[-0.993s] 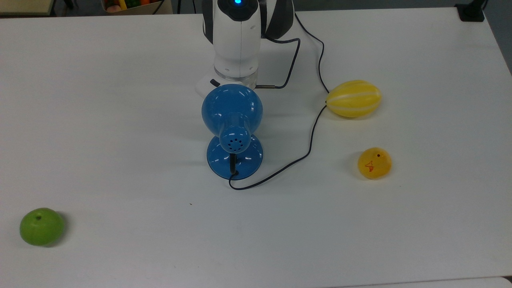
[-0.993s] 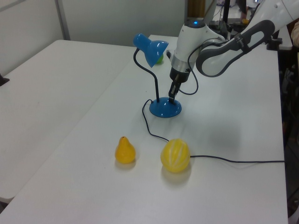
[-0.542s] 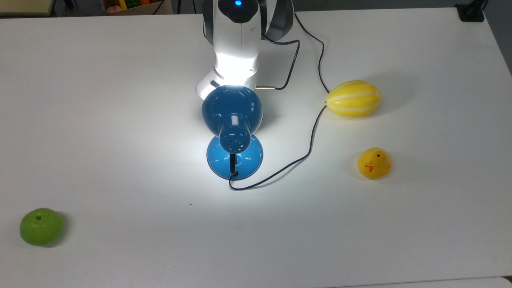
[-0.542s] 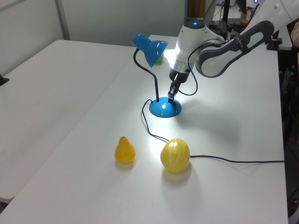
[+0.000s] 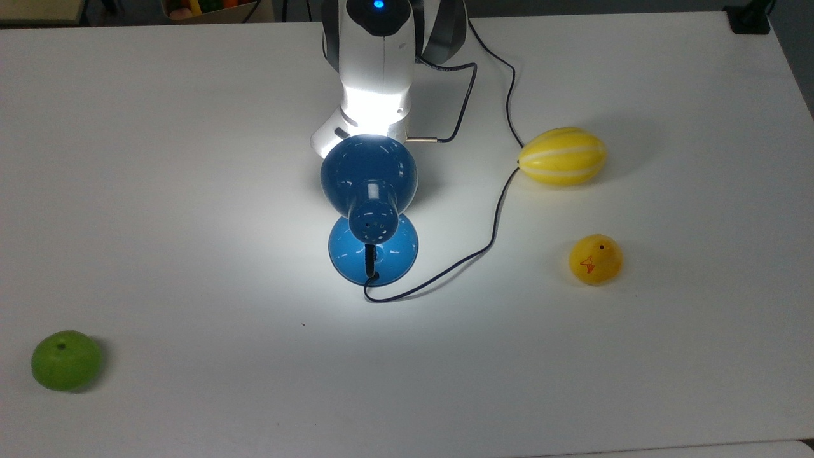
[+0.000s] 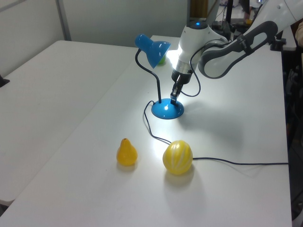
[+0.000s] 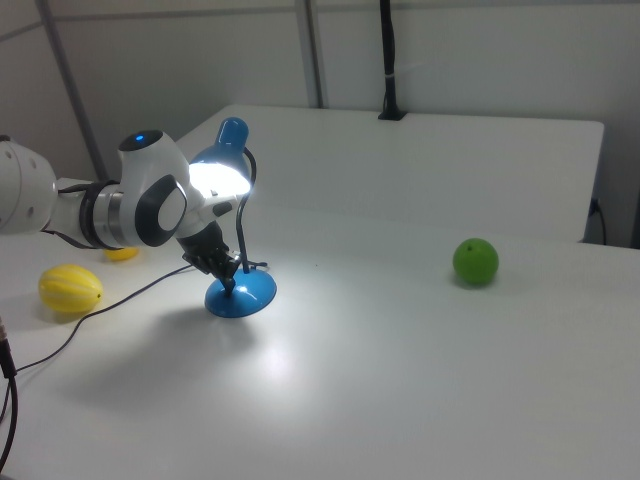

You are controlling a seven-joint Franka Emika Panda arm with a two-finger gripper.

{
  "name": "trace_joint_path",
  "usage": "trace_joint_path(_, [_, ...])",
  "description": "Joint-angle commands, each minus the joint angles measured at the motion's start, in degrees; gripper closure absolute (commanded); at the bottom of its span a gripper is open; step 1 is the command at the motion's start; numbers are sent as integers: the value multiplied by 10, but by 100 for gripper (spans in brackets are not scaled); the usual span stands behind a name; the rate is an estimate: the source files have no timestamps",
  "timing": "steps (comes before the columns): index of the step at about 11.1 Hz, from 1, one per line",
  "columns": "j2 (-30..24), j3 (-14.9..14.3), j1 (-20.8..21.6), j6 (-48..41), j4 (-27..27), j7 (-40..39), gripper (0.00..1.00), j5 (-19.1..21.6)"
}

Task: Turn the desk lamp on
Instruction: 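Lift the gripper up and away from the lit lamp base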

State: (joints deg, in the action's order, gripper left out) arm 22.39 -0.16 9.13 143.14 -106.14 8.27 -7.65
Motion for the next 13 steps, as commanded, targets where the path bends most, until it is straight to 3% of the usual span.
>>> trace_joint_path(1, [-21,-2,-3,-52,-6,12,100,-12])
trace_joint_path(8, [-143,-2,4,-314,-6,11,100,-13])
trace_joint_path(11, [-213,-1,-3,-381,-3,5,100,-11])
trace_joint_path(13, [-227,-5,-3,-441,36,3,100,-5])
